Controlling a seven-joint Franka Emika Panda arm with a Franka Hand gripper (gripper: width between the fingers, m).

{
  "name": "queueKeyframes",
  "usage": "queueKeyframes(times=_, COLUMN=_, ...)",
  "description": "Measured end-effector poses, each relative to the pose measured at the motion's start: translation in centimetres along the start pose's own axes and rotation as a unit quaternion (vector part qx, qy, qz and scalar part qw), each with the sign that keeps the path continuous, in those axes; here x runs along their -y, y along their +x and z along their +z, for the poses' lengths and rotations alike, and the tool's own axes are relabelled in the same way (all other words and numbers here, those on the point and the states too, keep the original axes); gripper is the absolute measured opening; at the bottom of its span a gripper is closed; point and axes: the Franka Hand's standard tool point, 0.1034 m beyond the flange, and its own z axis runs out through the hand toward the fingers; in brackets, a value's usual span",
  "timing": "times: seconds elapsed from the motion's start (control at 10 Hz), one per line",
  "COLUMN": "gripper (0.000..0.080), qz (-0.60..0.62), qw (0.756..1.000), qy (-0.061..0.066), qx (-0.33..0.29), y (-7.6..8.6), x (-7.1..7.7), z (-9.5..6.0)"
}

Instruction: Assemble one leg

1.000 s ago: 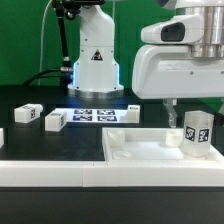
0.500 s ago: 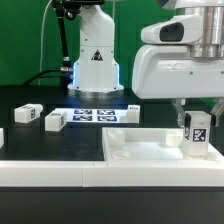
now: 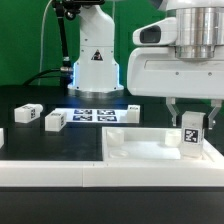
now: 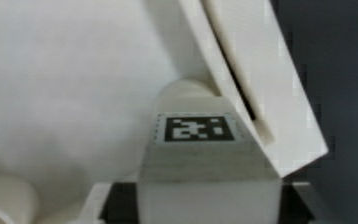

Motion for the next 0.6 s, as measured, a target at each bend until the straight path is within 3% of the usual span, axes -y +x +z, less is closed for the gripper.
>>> queueKeyframes(times=0.2, gripper=0.0291, qz=0.12, qw=0.993, qy=0.003, qx=0.0, y=-0.25, x=0.27, z=0.06)
queueKeyframes(times=0.6, gripper=0.0291, qz=0.302, qw=0.953, qy=0.001, qx=-0.001, y=-0.34, x=0.32, z=0.09)
